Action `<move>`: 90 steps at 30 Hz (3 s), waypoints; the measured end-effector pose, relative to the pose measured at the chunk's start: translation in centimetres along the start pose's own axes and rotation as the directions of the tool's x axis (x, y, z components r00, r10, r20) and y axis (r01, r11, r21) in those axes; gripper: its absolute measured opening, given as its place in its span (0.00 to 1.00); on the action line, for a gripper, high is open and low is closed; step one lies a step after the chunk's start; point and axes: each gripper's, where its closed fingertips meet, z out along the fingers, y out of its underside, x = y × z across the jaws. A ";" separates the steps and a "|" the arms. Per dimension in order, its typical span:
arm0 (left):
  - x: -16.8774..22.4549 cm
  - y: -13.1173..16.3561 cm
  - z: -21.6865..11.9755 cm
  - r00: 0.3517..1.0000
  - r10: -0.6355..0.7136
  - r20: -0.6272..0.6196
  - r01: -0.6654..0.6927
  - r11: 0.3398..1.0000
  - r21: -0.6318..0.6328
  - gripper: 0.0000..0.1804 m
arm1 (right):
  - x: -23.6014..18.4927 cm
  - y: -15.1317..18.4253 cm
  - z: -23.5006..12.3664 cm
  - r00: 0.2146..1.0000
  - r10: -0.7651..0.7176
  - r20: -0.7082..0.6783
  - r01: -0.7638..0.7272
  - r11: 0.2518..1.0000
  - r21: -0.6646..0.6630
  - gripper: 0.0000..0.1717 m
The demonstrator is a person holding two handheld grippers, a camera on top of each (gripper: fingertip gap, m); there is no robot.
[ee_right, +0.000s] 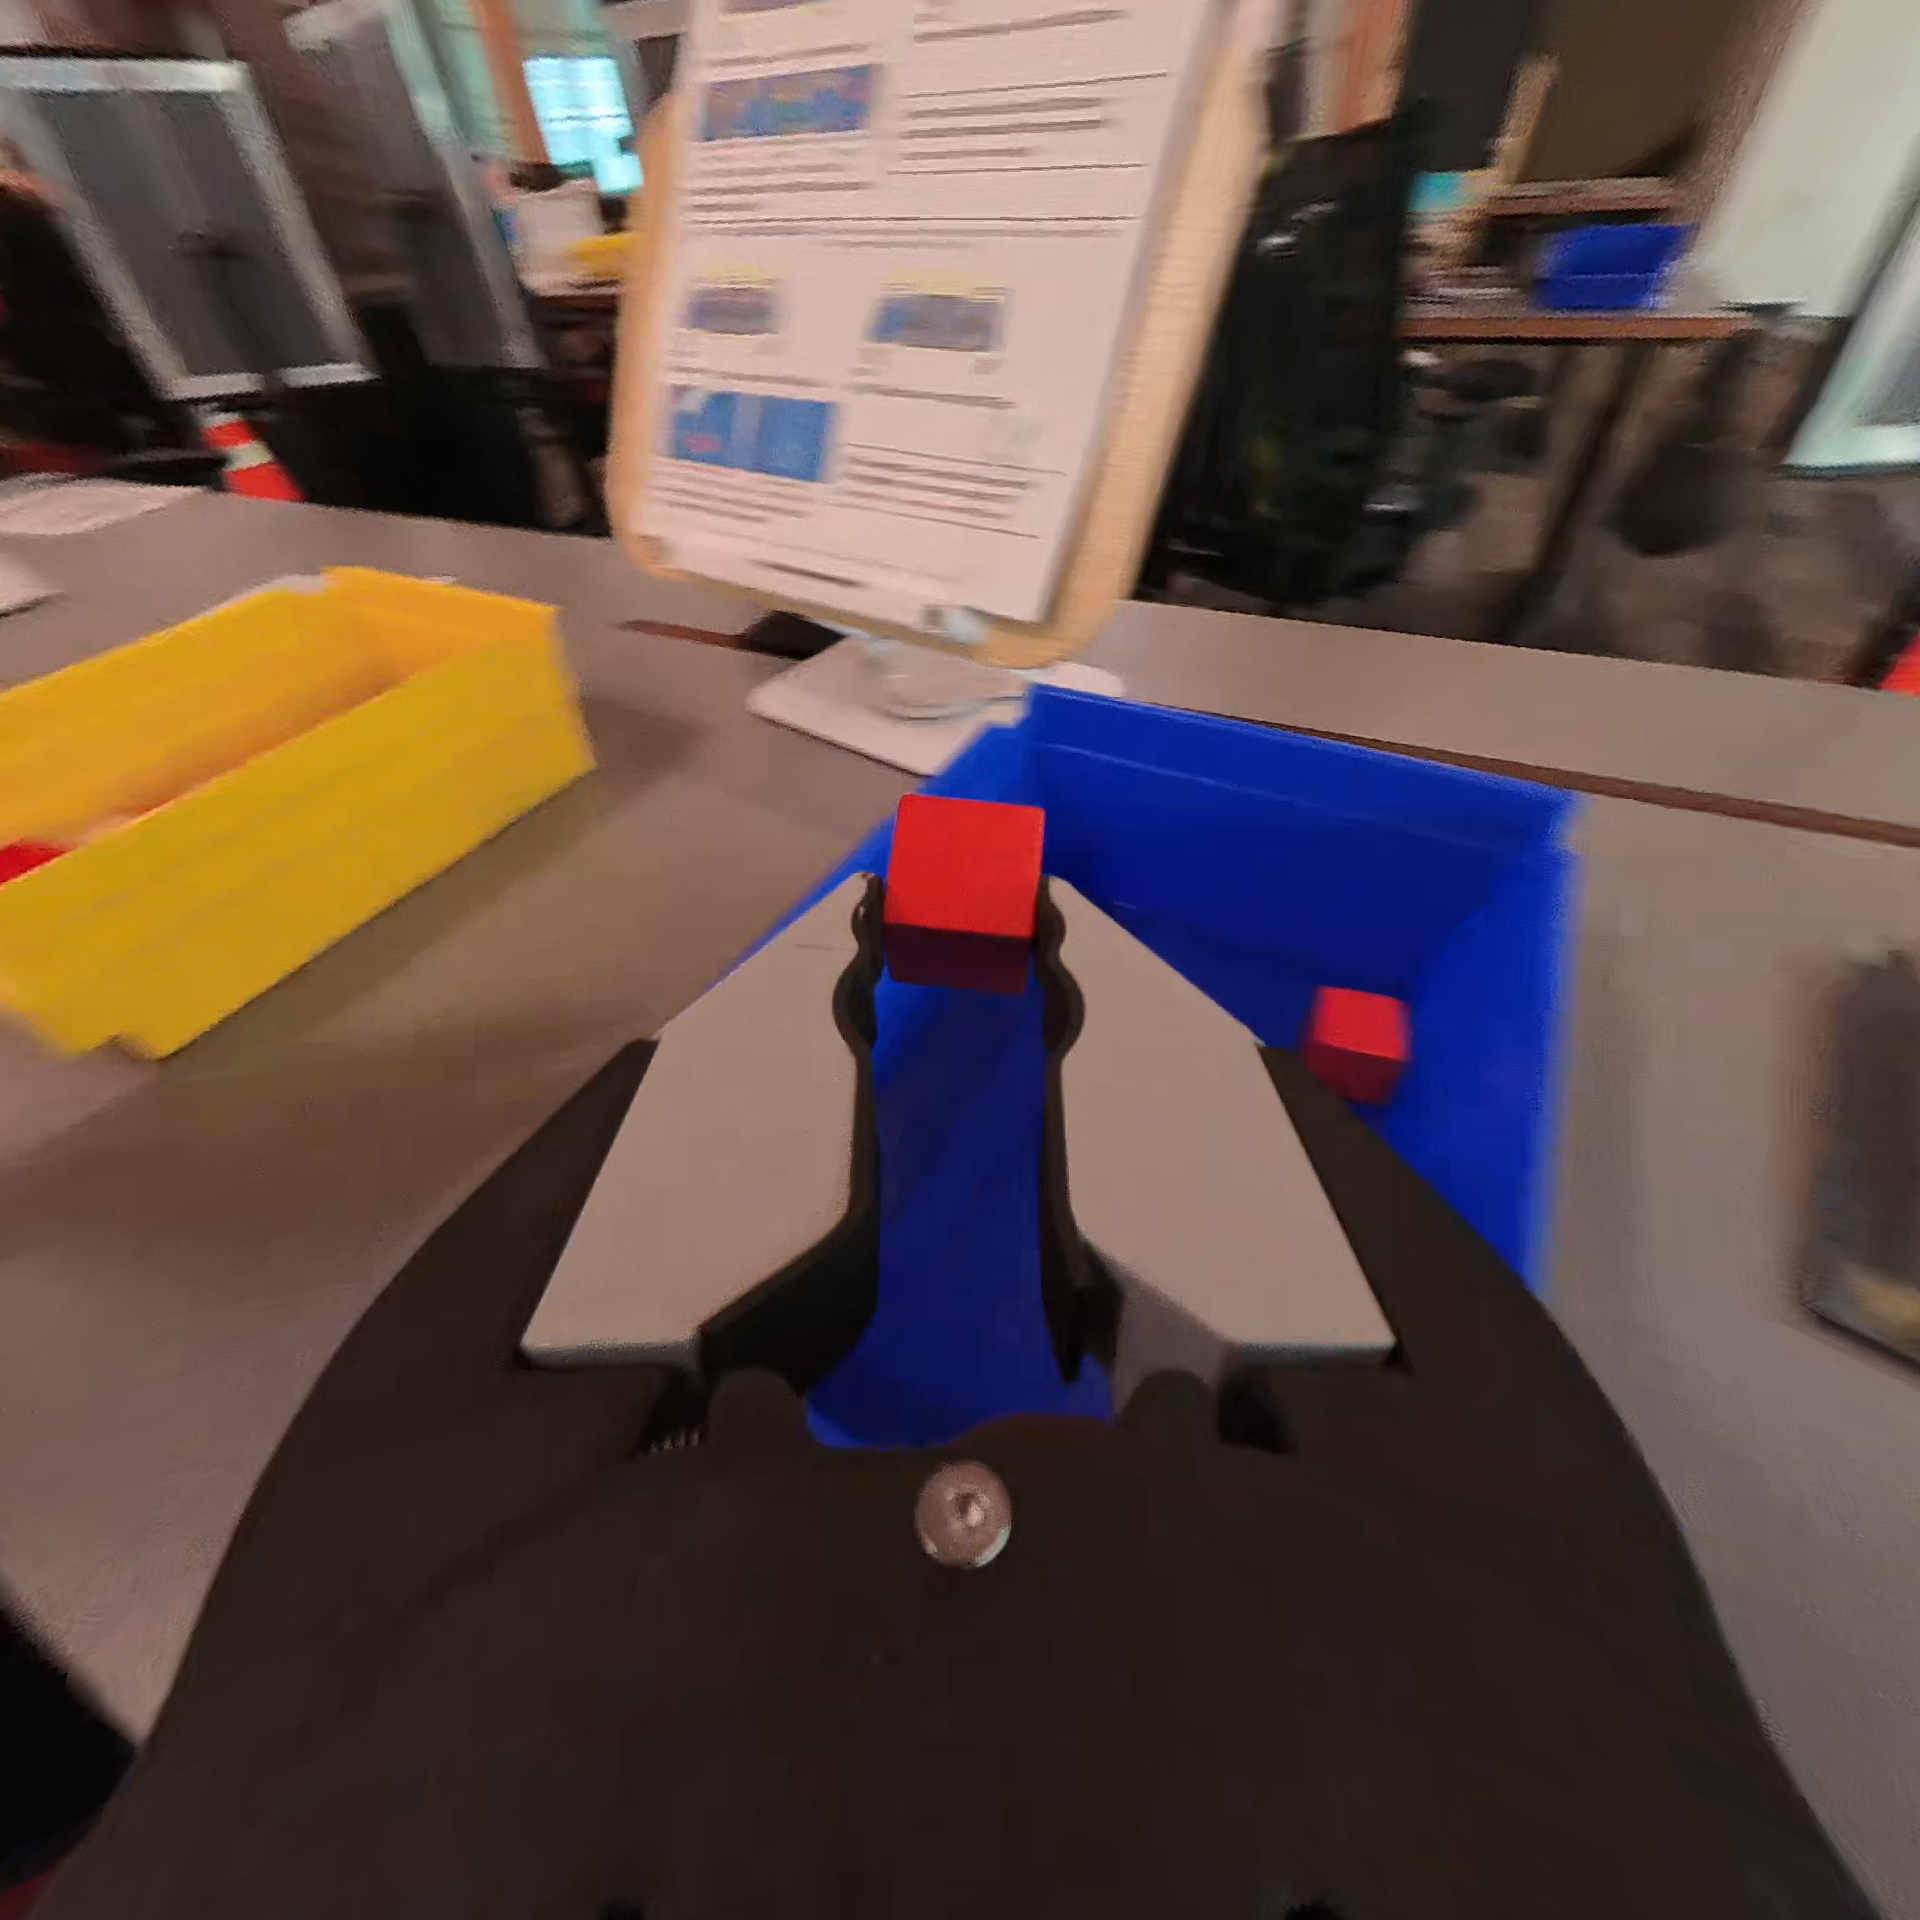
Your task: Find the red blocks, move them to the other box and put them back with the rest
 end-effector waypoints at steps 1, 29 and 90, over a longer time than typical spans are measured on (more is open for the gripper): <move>-0.3 0.4 -0.3 0.999 -0.047 -0.002 0.047 0.999 0.012 0.15 | 1.6 0.0 -0.5 0.999 0.026 -0.034 -0.026 1.000 0.016 0.16; -15.7 17.9 -9.2 0.956 -0.186 0.228 0.290 0.723 -0.627 0.29 | -3.0 0.8 0.9 0.995 -0.017 0.097 0.025 0.996 -0.083 0.23; -2.6 9.2 -5.6 0.897 -0.441 0.036 0.438 0.873 -0.216 0.36 | 0.7 7.1 3.5 0.995 -0.104 0.009 0.098 0.897 -0.432 0.22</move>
